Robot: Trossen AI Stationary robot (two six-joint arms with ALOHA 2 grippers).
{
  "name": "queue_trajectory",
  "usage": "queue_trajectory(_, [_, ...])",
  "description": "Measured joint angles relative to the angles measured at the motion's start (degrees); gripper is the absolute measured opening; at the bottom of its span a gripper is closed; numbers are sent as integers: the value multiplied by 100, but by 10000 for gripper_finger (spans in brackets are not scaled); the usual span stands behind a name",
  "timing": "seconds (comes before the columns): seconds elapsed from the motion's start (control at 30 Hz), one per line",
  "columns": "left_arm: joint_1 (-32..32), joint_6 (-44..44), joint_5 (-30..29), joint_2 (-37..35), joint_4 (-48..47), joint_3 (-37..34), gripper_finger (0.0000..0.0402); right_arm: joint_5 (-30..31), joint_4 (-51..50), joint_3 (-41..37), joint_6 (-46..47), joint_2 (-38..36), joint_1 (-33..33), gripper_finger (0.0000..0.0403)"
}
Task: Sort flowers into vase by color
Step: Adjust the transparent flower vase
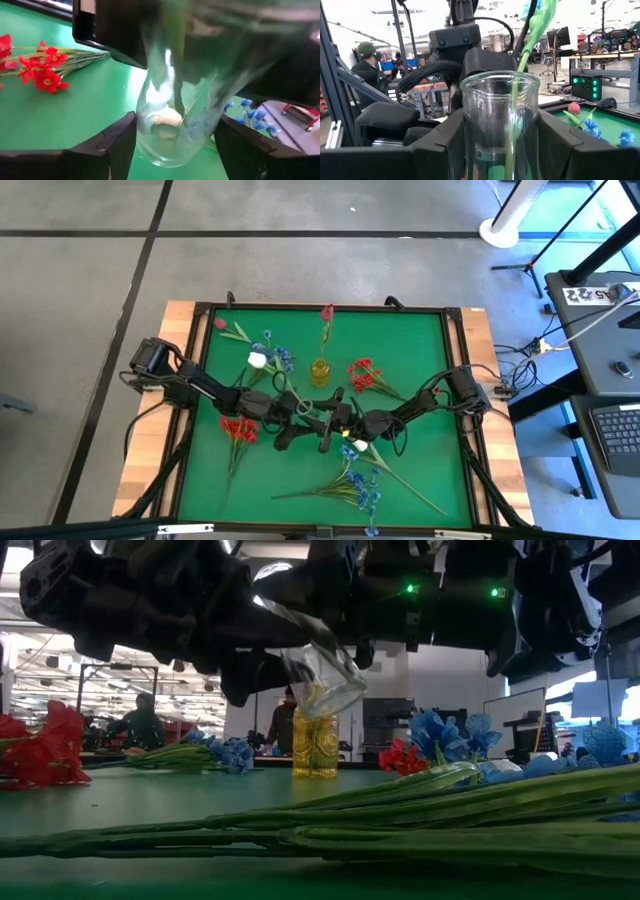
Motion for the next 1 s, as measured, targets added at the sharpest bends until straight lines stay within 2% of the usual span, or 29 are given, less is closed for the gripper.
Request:
queue_trajectory(0.4, [-39, -24, -336, -11, -914, 26, 205, 177, -794, -2, 365, 11, -13, 179])
queue_trajectory(0.63, [-39, -20, -388, -15, -1286, 24, 174, 149, -793, -1, 416, 11, -11, 180])
queue_trajectory(0.77, [-23, -25, -605, -9, -1460, 17, 158, 24, -758, 8, 524, 11, 23, 178])
queue_trajectory(1.0, [-48, -195, -981, -450, -3094, 13, 168, 56, -812, 13, 524, 11, 76, 178])
